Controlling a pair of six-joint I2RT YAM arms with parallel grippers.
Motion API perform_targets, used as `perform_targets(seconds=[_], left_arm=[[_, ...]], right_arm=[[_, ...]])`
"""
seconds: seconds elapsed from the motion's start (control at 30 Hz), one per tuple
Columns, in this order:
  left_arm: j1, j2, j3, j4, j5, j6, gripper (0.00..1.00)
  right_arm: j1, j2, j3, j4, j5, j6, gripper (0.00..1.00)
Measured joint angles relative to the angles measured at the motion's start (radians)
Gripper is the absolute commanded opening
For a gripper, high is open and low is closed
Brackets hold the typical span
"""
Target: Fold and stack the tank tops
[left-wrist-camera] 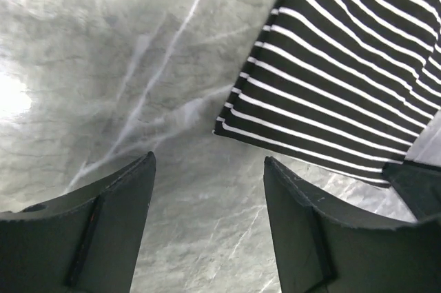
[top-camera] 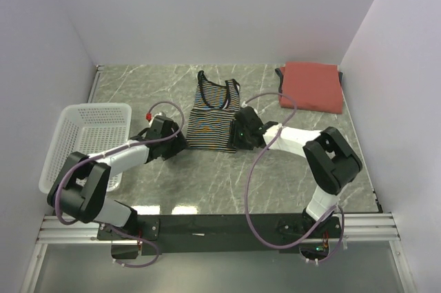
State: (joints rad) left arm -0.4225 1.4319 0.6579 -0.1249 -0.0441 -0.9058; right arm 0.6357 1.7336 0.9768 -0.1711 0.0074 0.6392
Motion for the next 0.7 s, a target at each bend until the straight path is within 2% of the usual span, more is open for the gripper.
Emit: perform_targets(seconds=[0.3, 0.53, 0.57, 0.6, 0.67, 0.7], left_arm=[[0.000, 0.056, -0.013, 0.146, 0.034, -0.035, 0.64], [0.000, 0.117, -0.006, 0.230, 0.046, -0.073, 0.41], [0.000, 0.121, -0.006, 0.232, 0.047, -0.077, 0.38], [0.000, 0.124, -0.006, 0.234, 0.046, -0.081, 0.30], [0.000, 0.132, -0.008, 0.235, 0.047, -0.085, 0.24], [0.000, 0.135, -0.008, 0.237, 0.047, -0.083, 0.16]], right_arm=[[0.003, -0.042, -0.076, 0.040, -0.001, 0.068, 0.52], [0.003, -0.044, -0.107, 0.108, -0.008, 0.111, 0.45], [0.003, -0.044, -0.108, 0.109, -0.008, 0.112, 0.39], [0.003, -0.044, -0.108, 0.109, -0.008, 0.111, 0.34], [0.003, -0.040, -0.108, 0.105, -0.007, 0.113, 0.23], [0.003, -0.039, -0.108, 0.103, -0.006, 0.112, 0.20]])
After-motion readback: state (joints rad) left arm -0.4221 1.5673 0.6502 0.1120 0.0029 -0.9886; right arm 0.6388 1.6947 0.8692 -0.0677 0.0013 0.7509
